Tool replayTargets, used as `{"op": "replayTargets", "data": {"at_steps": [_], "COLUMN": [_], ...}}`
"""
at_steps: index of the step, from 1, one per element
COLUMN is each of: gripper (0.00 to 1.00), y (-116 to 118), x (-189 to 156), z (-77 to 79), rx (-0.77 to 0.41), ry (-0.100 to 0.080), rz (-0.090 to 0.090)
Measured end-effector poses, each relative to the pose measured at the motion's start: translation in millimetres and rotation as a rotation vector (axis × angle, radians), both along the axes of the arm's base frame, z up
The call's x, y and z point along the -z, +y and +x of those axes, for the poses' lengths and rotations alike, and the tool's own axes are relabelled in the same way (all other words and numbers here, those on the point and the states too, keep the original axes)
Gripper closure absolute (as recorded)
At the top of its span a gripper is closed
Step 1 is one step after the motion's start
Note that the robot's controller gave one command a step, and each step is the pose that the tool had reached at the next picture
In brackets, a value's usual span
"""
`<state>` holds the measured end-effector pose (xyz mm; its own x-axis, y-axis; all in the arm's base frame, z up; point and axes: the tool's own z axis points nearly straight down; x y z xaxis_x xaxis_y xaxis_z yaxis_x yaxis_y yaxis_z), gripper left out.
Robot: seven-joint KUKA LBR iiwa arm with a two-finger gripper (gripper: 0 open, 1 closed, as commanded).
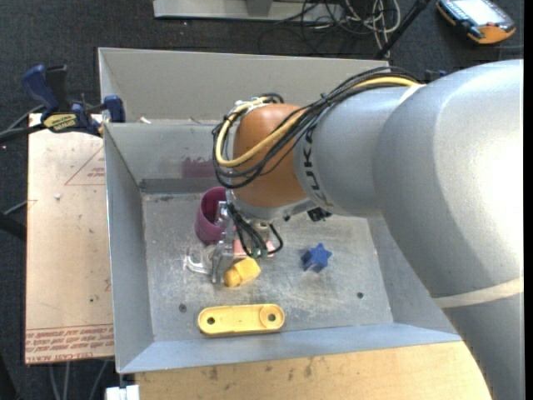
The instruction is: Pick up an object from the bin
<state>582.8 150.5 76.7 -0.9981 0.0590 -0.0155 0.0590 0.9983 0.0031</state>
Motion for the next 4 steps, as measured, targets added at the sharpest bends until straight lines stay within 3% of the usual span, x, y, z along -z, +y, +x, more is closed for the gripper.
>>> {"op": "replayTargets", "data": {"at_steps": [2,4], "gripper": [1.0,1.0], "y": [-0.2,-0.3], "x": [-1.6,-37.7], "z": [-0.4,-4.3], "rx": [0.001,0.0], "ry": [0.001,0.017], "rz": [0.0,-0.002]}}
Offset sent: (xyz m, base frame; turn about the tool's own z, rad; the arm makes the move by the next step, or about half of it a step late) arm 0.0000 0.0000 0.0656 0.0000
